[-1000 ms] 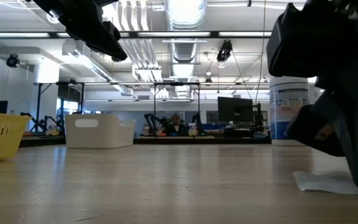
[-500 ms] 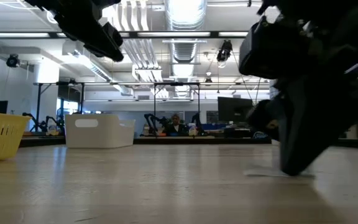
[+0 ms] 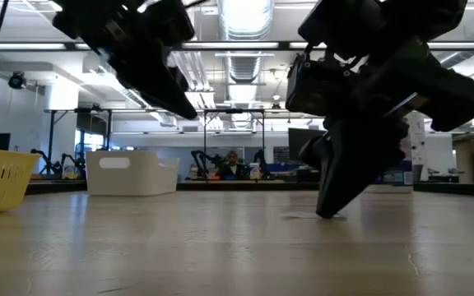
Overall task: Pick & Place First Aid Supplies
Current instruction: Put the green bandage into the yellow bin
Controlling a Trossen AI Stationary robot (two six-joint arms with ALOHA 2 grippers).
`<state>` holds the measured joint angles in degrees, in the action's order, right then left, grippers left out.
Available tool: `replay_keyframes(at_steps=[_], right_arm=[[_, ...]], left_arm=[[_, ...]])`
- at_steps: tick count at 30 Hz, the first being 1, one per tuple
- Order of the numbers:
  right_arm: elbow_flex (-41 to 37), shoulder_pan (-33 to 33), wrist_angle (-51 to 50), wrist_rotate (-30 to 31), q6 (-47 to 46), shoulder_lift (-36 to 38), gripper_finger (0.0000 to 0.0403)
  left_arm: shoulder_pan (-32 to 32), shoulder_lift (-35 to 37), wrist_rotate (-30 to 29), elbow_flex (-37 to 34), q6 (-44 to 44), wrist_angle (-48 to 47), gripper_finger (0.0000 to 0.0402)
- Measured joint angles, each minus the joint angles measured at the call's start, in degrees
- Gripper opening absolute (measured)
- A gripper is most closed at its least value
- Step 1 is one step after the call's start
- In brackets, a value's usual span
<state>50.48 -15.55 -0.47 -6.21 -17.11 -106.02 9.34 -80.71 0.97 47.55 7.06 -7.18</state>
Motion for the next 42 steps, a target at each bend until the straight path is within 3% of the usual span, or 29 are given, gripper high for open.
replay_keyframes(at_steps=[7,19,31,42], right_arm=[[-0.07,0.53,1.39,8.28,0.79,-0.17,0.0011],[-0.24,0.84,4.01,14.66,-0.31,-0.39,0.0011],[-0.31,0.99,4.78,15.13,-2.39,4.75,0.0011],[-0.2,0.99,3.98,15.42,-1.19,10.82,0.0012]], left_arm=[[-1.85,-6.51,1.27,0.0,2.53,6.56,0.0094],[-3.68,-10.86,3.05,-0.02,6.35,10.68,0.0094],[-3.89,-10.53,3.73,0.0,5.82,8.3,0.0094],[-3.76,-2.2,4.04,0.0,5.34,-1.71,0.0094]])
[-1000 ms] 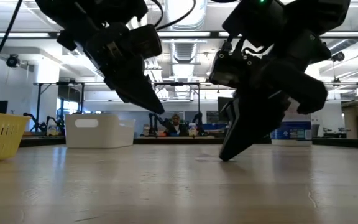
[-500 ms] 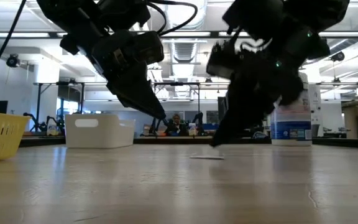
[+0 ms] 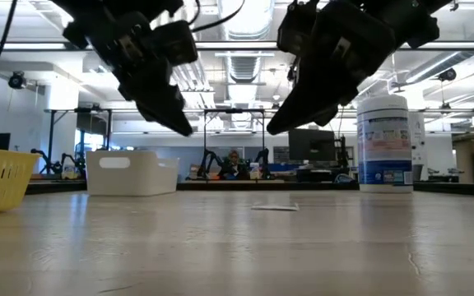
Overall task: Pick & Place First Aid Supplies
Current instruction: Put the green bandage into the yellow bin
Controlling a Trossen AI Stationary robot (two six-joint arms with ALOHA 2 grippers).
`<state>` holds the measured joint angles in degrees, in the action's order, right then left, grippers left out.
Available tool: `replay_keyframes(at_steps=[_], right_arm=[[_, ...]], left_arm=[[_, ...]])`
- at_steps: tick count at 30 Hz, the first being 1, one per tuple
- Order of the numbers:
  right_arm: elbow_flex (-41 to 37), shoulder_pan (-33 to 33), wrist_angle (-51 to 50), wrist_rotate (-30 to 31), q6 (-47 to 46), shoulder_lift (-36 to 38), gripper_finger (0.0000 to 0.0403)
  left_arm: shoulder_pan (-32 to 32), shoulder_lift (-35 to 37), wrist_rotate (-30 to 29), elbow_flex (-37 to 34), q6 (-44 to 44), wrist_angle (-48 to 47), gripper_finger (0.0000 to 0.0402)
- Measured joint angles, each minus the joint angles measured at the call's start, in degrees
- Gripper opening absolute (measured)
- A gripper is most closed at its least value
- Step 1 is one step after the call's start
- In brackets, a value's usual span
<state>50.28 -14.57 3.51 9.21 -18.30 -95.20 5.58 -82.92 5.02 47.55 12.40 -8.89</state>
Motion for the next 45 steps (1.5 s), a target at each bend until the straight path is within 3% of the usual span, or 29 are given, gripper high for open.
replay_keyframes(at_steps=[8,15,20,32,39,45], right_arm=[[0.06,0.41,-6.2,-0.02,-0.55,0.0,0.0051],[0.42,0.4,-15.21,-0.22,17.17,0.25,0.0092],[4.85,0.53,-23.6,-0.26,28.61,0.1,0.0108],[11.18,0.59,-28.25,-0.75,49.11,-0.98,0.0113],[15.63,0.59,-29.71,-0.83,54.14,-8.32,0.0114],[22.39,0.59,-38.52,-1.82,54.95,-13.11,0.0104]], left_arm=[[0.17,4.46,-0.04,0.02,0.15,-6.18,0.0094],[0.17,4.37,-0.12,0.02,0.52,-6.51,0.0094],[0.2,4.37,-0.11,0.02,2.88,-6.88,0.0094],[0.89,4.98,0.3,0.02,8.26,-14.2,0.0094],[2.6,5.25,0.32,0.02,8.74,-14.3,0.0094],[3.3,5.25,0.31,0.0,8.72,-14.42,0.0094]])
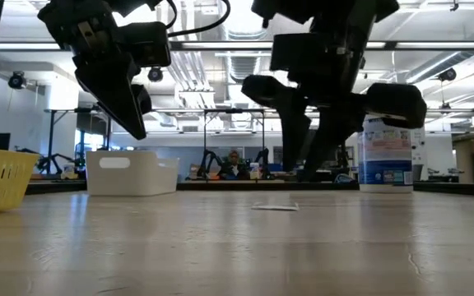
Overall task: Pick & Place First Aid Supplies
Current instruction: Put the green bandage into the yellow bin
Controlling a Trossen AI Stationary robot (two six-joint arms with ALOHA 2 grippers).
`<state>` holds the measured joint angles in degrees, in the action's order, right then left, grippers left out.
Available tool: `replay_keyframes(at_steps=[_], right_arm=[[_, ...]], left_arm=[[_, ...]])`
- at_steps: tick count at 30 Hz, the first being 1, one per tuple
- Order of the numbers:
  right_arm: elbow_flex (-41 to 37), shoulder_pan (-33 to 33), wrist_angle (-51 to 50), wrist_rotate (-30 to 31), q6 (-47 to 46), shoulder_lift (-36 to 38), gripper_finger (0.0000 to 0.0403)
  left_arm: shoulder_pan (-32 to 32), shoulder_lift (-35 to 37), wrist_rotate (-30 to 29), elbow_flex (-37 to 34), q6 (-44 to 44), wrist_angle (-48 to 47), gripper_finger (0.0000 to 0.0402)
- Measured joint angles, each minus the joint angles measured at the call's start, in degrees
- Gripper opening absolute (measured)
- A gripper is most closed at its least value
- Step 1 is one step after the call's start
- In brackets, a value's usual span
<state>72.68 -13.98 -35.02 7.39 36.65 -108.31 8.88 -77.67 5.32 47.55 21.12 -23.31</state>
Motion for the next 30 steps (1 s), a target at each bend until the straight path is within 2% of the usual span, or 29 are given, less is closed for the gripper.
replay_keyframes(at_steps=[3,12,23,30], right_arm=[[2.42,0.0,-2.26,-1.65,0.06,-1.89,0.0093],[7.66,0.0,-6.54,-1.44,1.11,-8.84,0.0071],[7.95,0.12,-8.67,-1.43,1.05,-9.91,0.0071],[7.86,0.09,-8.9,-1.41,1.07,-10.7,0.0024]], left_arm=[[0.0,0.0,0.0,0.0,-0.02,-0.02,0.0094],[0.03,0.02,0.0,-0.02,-0.04,-0.3,0.0094],[0.0,0.02,-0.46,-0.02,-1.16,-0.32,0.0094],[0.01,0.02,-0.48,-0.11,-1.16,-0.36,0.0094]])
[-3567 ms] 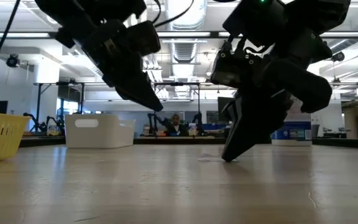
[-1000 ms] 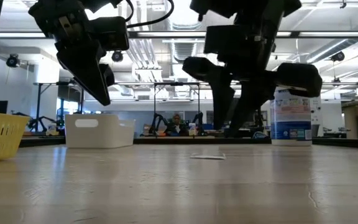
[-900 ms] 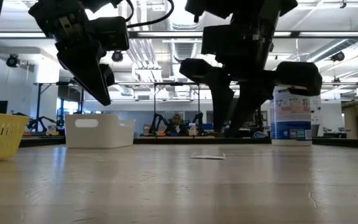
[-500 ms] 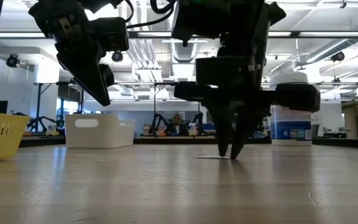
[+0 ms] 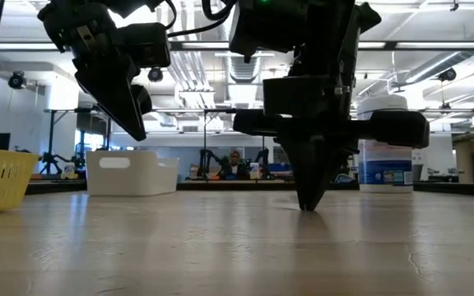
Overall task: Pick & Place First Aid Supplies
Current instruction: Put the green bandage into the yellow bin
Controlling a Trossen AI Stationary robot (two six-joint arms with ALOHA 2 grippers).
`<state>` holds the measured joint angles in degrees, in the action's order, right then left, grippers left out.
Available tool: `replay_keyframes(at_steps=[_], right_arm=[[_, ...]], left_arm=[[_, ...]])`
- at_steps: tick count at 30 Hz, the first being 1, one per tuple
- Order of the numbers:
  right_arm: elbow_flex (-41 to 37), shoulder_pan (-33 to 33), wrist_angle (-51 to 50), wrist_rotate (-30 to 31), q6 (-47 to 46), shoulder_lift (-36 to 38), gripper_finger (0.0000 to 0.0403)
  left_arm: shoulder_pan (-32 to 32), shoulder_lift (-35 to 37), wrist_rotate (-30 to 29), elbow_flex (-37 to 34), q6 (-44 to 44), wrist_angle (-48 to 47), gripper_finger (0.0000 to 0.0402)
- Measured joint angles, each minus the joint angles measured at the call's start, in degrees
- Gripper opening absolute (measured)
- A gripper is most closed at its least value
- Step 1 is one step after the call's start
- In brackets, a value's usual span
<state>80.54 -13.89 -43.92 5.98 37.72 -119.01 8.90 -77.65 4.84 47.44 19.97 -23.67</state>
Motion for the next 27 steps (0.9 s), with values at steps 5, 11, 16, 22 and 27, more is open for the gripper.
replay_keyframes(at_steps=[5,11,16,22,27], right_arm=[[-0.1,0.0,-0.03,-0.02,-1.25,0.3,0.0009],[-0.49,0.13,-1.99,0.12,-6.95,2.83,0.0008],[-0.69,0.11,-3.34,0.23,-12.24,8.31,0.0008],[-1.68,0.13,-3.26,0.17,-18.73,15.71,0.0008],[-4.25,0.04,0.57,-2.54,-22.51,20.87,0.0008]], left_arm=[[-0.01,0.0,0.0,0.0,-0.11,0.01,0.0094],[-0.01,0.0,0.0,0.0,-0.7,0.01,0.0094],[-0.01,0.0,-0.39,0.0,-2.82,0.03,0.0094],[-0.01,0.0,-0.7,-0.8,-6.83,3.27,0.0094],[0.01,0.0,-0.74,-2.35,-12.66,9.33,0.0094]])
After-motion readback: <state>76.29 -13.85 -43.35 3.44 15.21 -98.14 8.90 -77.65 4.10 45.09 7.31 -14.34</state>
